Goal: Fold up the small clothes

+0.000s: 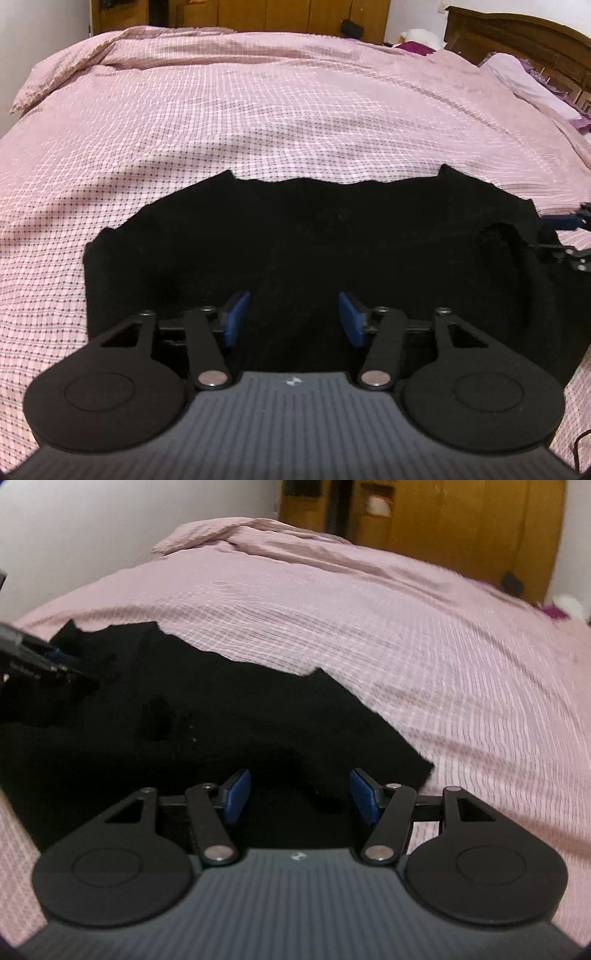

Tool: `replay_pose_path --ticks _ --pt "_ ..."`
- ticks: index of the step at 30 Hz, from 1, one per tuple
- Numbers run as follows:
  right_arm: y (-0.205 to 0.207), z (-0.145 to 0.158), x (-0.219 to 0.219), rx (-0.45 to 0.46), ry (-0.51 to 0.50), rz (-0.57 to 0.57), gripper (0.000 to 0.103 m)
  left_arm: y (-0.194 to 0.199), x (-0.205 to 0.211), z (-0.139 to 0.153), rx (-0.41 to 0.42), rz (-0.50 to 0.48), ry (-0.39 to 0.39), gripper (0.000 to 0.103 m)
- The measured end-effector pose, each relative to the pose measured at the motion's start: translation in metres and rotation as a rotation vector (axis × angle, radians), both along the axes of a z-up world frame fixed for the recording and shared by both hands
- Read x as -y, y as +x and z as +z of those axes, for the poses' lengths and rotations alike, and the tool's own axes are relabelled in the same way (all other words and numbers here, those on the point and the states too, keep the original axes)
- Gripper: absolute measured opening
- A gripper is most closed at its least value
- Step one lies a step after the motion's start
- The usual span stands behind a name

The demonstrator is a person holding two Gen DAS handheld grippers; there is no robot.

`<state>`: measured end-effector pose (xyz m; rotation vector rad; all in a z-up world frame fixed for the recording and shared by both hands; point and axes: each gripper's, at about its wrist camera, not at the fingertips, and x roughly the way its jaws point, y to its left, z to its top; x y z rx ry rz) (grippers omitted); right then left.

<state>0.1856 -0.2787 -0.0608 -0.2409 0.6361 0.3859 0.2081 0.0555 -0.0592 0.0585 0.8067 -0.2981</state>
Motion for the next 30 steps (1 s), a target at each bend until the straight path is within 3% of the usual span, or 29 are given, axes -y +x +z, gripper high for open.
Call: replay_pose_path --ticks 1,3,4,8,9,10,12,24,30 --pt "0.001 -0.001 -0.002 0.009 -0.003 0.003 0.061 -0.002 0.001 0.001 0.002 -0.005 -0.009 0.032" --pt "0.004 -0.002 -0.003 0.006 0.024 -0.001 0.061 -0.006 0.003 0.003 0.013 -0.006 -0.016 0.014" --pt "0.004 -0.003 -0.001 0.01 0.055 -0.008 0.06 -0.009 0.005 0.005 0.028 -0.008 -0.017 0.013" --pt "0.001 -0.002 0.002 0.038 0.138 0.008 0.06 -0.024 0.007 0.021 0.124 0.011 -0.007 0.012" --pt "0.0 -0.002 0.001 0.042 0.138 0.015 0.047 -0.027 0.005 0.025 0.14 0.02 -0.009 0.011" --pt "0.001 -0.002 -0.001 0.039 0.134 0.028 0.023 -0.029 0.004 0.029 0.16 0.03 -0.014 0.011" --pt "0.002 -0.001 -0.002 0.037 0.127 0.019 0.013 -0.032 0.001 0.038 0.196 0.051 -0.015 0.011" --pt "0.005 0.019 0.017 0.111 0.286 -0.069 0.009 -0.018 -0.025 0.062 0.285 0.173 0.012 0.011" --pt "0.029 0.022 0.017 0.136 0.316 -0.148 0.009 0.019 -0.027 0.065 0.312 0.208 0.04 0.011"
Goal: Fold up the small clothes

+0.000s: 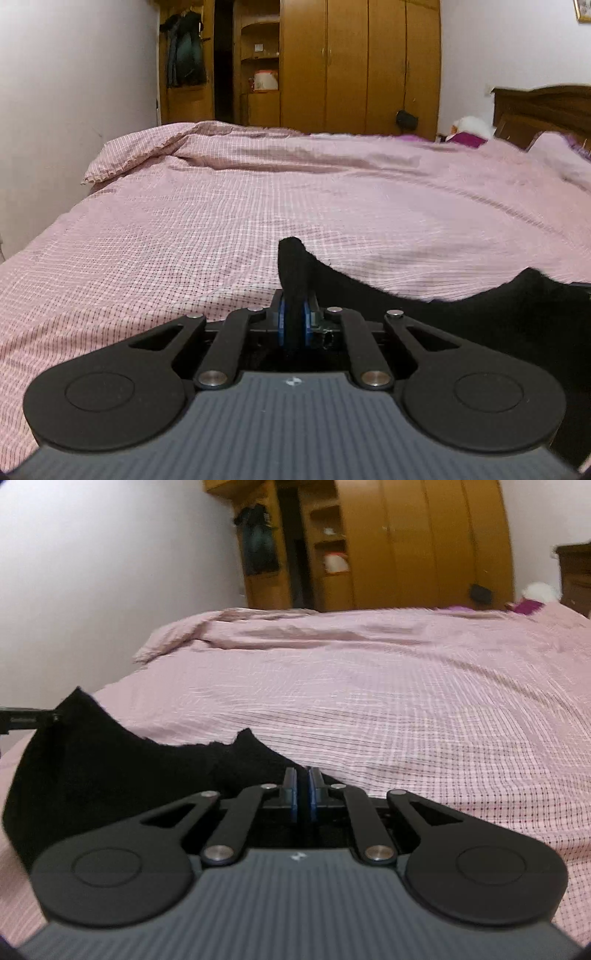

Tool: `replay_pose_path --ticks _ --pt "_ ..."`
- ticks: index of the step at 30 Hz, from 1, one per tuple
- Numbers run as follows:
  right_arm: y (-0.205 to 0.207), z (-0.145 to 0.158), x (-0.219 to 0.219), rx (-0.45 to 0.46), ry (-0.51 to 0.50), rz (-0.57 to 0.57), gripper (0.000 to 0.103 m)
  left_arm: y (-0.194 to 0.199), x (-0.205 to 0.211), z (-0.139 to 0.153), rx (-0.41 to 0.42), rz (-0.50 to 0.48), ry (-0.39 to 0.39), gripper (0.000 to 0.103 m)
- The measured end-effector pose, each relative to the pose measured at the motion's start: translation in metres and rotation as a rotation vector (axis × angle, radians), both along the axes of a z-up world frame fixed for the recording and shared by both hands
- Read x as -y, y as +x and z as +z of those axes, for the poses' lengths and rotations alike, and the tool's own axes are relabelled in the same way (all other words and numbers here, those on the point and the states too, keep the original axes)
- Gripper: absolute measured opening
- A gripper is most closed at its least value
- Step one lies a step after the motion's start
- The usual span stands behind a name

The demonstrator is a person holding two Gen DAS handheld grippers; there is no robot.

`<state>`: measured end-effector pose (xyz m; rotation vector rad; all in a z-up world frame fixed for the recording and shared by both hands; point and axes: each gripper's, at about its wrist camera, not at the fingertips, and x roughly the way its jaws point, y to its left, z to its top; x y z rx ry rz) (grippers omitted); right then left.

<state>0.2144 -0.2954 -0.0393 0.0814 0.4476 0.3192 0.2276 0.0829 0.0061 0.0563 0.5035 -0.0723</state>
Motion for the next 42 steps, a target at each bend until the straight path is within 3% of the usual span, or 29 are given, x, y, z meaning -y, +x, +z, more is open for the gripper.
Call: replay_pose_path --ticks 7,9,14,16,18,22,27,34,38,39,41,42 --pt "0.038 -0.046 0.001 -0.151 -0.05 -0.207 0.011 0.042 0.011 -0.064 -0.135 0.049 0.111 0.013" --pt "0.041 -0.051 0.01 -0.172 -0.018 -0.23 0.009 0.043 0.009 -0.074 -0.149 0.056 0.128 0.016" --pt "0.022 -0.03 0.009 -0.101 -0.07 -0.207 0.011 0.029 -0.001 -0.055 -0.137 0.028 0.094 0.025" --pt "0.009 -0.018 0.003 -0.055 -0.083 -0.169 0.011 0.018 -0.002 -0.045 -0.12 0.02 0.101 0.041" --pt "0.005 -0.013 -0.005 -0.05 -0.074 -0.105 0.011 0.009 0.0 -0.041 -0.104 0.014 0.115 0.052" --pt "0.018 -0.023 -0.026 -0.109 -0.079 0.003 0.011 0.011 0.002 -0.059 -0.154 0.031 0.16 0.052" --pt "0.05 -0.052 -0.035 -0.159 -0.14 -0.129 0.006 0.015 -0.011 -0.087 -0.155 0.069 0.118 0.059" --pt "0.054 -0.056 -0.031 -0.139 -0.096 -0.168 0.006 0.018 -0.017 -0.086 -0.172 0.081 0.086 0.064" --pt "0.042 -0.046 -0.02 -0.165 -0.001 -0.175 0.007 0.014 -0.016 -0.073 -0.216 0.1 0.073 0.065" --pt "0.036 -0.044 -0.019 -0.174 0.01 -0.177 0.009 0.011 -0.016 -0.069 -0.228 0.104 0.067 0.066" --pt "0.022 -0.037 -0.016 -0.172 0.039 -0.178 0.027 0.003 -0.017 -0.06 -0.247 0.118 0.049 0.067" --pt "0.013 -0.034 -0.013 -0.161 0.067 -0.168 0.043 -0.001 -0.017 -0.055 -0.258 0.121 0.039 0.069"
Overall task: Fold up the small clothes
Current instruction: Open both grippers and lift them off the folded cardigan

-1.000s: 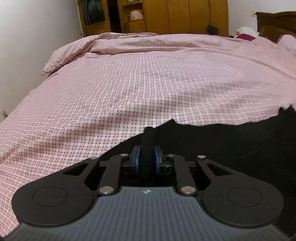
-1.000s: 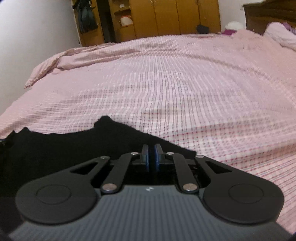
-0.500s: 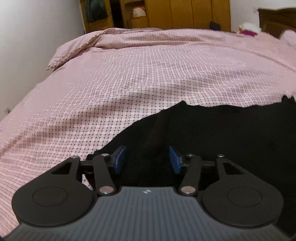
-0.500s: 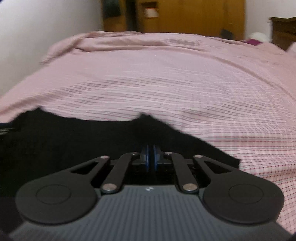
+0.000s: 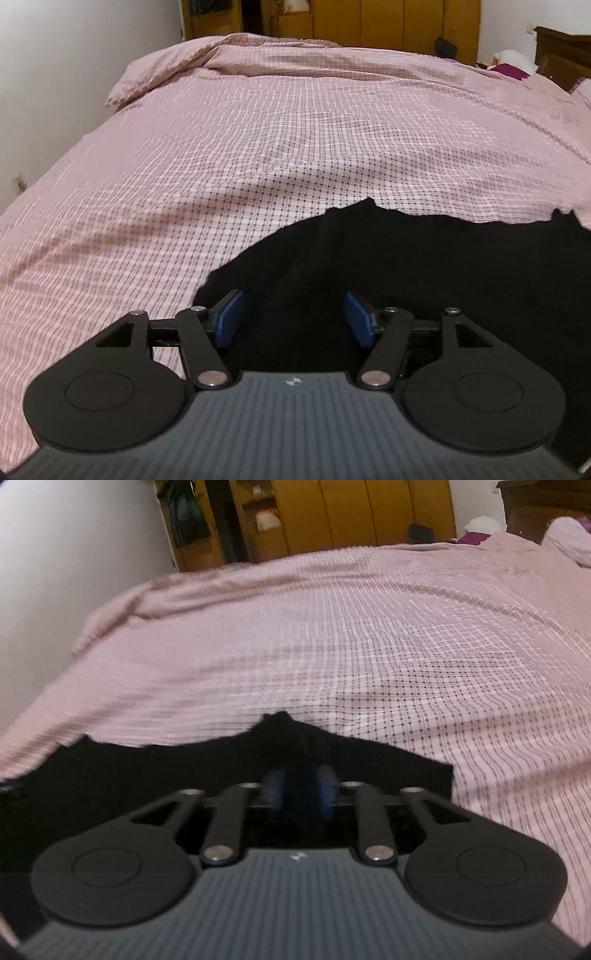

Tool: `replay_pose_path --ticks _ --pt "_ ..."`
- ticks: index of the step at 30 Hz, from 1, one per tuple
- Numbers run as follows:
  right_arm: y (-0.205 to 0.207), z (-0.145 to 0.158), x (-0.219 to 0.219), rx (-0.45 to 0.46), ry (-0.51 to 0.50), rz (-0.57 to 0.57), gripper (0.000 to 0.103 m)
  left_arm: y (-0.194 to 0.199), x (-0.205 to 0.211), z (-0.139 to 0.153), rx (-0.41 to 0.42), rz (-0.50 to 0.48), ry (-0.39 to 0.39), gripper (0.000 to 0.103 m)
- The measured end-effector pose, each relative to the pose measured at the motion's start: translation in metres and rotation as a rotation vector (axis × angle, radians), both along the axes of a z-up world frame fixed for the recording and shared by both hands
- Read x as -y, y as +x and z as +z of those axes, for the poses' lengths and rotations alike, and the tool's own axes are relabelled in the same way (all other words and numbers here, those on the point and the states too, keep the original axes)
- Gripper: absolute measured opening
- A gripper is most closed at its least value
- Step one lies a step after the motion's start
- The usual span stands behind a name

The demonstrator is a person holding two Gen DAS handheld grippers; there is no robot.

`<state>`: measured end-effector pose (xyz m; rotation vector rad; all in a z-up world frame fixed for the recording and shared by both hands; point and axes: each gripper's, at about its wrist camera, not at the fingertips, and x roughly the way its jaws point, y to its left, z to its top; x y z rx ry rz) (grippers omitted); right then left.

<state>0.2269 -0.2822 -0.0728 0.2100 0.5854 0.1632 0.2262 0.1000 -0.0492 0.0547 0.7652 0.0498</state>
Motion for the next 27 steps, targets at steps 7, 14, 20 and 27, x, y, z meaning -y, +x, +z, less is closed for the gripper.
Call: replay_pose_path --ticks 7,14,20,27 --pt "-0.054 0.018 0.017 0.055 0.005 -0.057 0.068 -0.039 0.011 0.026 -0.042 0.023 0.018 0.08" --pt "-0.083 0.015 0.039 0.038 -0.051 -0.146 0.068 -0.067 0.008 0.031 -0.116 0.072 -0.075 0.082" --pt "-0.089 0.002 0.052 -0.01 -0.019 -0.191 0.068 -0.075 -0.001 0.027 -0.147 0.097 -0.092 0.082" --pt "-0.086 -0.018 0.06 -0.074 0.091 -0.208 0.07 -0.073 -0.01 0.02 -0.167 0.112 -0.116 0.082"
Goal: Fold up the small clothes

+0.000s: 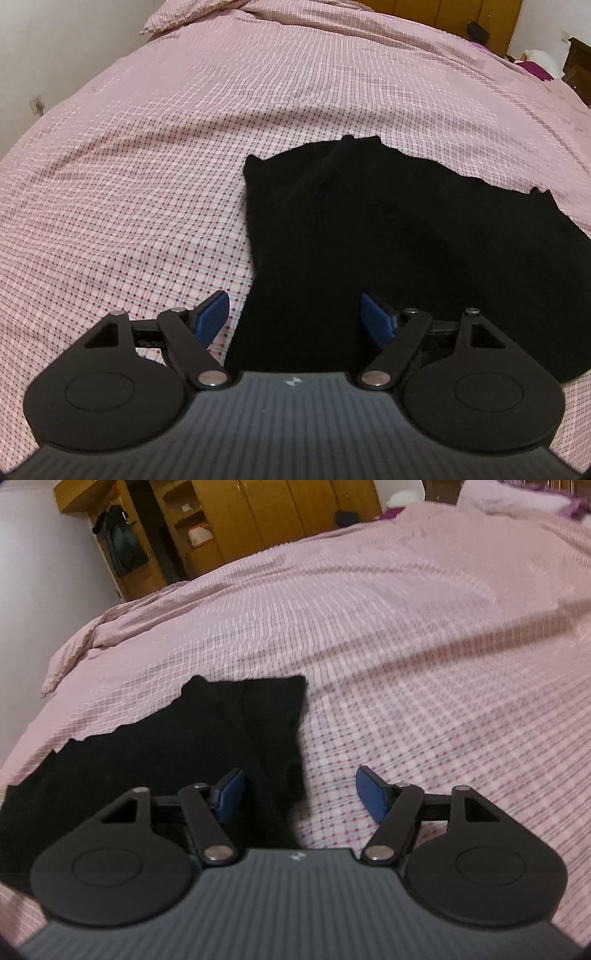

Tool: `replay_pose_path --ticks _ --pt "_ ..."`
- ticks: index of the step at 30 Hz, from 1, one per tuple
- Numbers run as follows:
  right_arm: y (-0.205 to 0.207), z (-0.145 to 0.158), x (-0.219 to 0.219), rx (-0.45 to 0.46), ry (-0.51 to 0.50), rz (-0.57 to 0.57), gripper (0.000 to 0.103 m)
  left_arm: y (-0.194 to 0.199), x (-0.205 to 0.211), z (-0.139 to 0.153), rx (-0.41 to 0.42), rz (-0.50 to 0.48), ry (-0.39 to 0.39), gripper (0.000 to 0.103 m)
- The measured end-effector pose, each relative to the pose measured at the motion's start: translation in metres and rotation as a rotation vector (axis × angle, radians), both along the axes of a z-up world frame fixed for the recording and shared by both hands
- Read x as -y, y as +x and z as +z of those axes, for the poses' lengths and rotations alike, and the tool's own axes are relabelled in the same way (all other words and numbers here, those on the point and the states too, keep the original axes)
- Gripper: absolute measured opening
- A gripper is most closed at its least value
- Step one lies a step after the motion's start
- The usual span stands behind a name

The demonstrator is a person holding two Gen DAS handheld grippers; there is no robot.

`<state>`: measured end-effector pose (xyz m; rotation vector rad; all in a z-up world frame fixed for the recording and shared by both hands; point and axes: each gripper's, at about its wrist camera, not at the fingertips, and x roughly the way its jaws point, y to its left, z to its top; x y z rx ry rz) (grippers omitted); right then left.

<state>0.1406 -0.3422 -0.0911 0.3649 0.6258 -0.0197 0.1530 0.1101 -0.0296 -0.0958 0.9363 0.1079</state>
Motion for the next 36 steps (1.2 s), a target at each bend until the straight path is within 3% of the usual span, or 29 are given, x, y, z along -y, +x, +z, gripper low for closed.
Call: replay_pose_path --ticks 8,17,23,25,26,29,36 --pt "0.01 -0.01 -0.013 -0.009 0.106 0.068 0.072 0.004 -0.005 -0.007 -0.008 0.014 -0.046 0.083" --pt "0.026 -0.02 -0.023 0.044 0.223 0.07 0.069 0.004 -0.006 -0.009 0.0 0.015 -0.048 0.085" --pt "0.034 -0.025 -0.018 0.058 0.333 0.022 0.052 0.001 -0.006 -0.007 -0.002 0.013 -0.047 0.085" --pt "0.034 -0.026 -0.014 0.055 0.361 -0.007 0.031 0.0 -0.006 -0.006 -0.001 0.01 -0.043 0.085" --pt "0.033 -0.027 -0.011 0.053 0.375 -0.017 0.026 0.0 -0.007 -0.006 -0.001 0.008 -0.041 0.085" --pt "0.031 -0.025 -0.006 0.059 0.406 -0.02 0.021 -0.001 -0.007 -0.004 -0.002 0.004 -0.033 0.085" --pt "0.031 0.001 -0.015 0.09 0.362 0.003 0.02 -0.006 -0.01 -0.001 -0.002 0.004 -0.023 0.085"
